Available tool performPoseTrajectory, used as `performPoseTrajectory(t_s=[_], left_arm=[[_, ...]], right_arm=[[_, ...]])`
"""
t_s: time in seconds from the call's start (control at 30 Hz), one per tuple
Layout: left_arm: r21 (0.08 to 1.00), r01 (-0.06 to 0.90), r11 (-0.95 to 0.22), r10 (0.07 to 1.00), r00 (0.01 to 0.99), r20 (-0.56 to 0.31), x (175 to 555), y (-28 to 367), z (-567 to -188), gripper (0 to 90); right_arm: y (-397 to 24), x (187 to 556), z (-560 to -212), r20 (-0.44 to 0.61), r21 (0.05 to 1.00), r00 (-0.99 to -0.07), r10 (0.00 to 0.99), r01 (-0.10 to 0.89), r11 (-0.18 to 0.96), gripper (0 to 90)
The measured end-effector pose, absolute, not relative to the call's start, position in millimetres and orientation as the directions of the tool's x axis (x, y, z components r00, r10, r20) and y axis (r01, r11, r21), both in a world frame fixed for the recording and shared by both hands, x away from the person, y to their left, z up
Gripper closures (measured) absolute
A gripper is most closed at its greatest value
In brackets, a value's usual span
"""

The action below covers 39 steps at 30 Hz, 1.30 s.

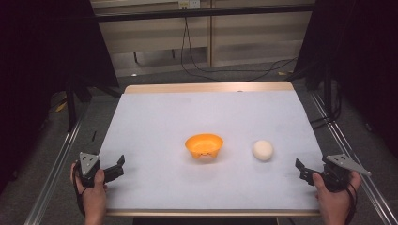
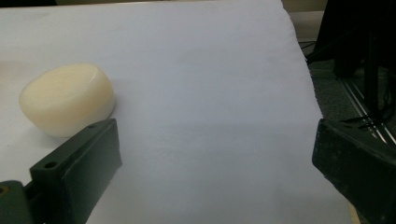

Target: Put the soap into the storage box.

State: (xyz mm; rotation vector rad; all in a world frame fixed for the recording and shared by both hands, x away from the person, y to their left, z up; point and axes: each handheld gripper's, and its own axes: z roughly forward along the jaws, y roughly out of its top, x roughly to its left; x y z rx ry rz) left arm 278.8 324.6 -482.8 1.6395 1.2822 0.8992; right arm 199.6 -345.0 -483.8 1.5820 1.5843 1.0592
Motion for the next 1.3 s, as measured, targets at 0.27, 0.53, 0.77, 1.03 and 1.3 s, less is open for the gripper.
performPoseTrajectory(t_s=[0.27, 0.53, 0.77, 1.03, 1.3], left_arm=[[0.923, 0.367, -0.116, 0.977, 0.208, 0.041, 278.7, 324.2, -482.8, 0.1], [0.920, 0.377, -0.112, 0.979, 0.202, 0.036, 279.5, 323.9, -482.7, 0.1], [0.919, 0.373, -0.129, 0.978, 0.199, 0.056, 278.7, 323.3, -482.7, 0.1], [0.920, 0.366, -0.144, 0.978, 0.194, 0.076, 277.7, 320.7, -482.9, 0.1], [0.923, 0.360, -0.139, 0.980, 0.186, 0.075, 276.7, 320.8, -482.8, 0.1]], right_arm=[[-343.8, 196.7, -482.7, 0.080, 0.896, -0.074, 0.994, 0.443, -0.039, 6.9], [-341.4, 198.7, -479.1, 0.053, 0.894, -0.116, 0.992, 0.449, 0.004, 20.5], [-336.2, 210.0, -473.9, -0.009, 0.874, -0.210, 0.978, 0.474, 0.109, 28.5], [-330.4, 221.7, -471.5, 0.034, 0.852, -0.234, 0.972, 0.515, 0.094, 23.0], [-327.6, 233.2, -464.7, 0.085, 0.796, -0.289, 0.954, 0.595, 0.110, 20.7]])
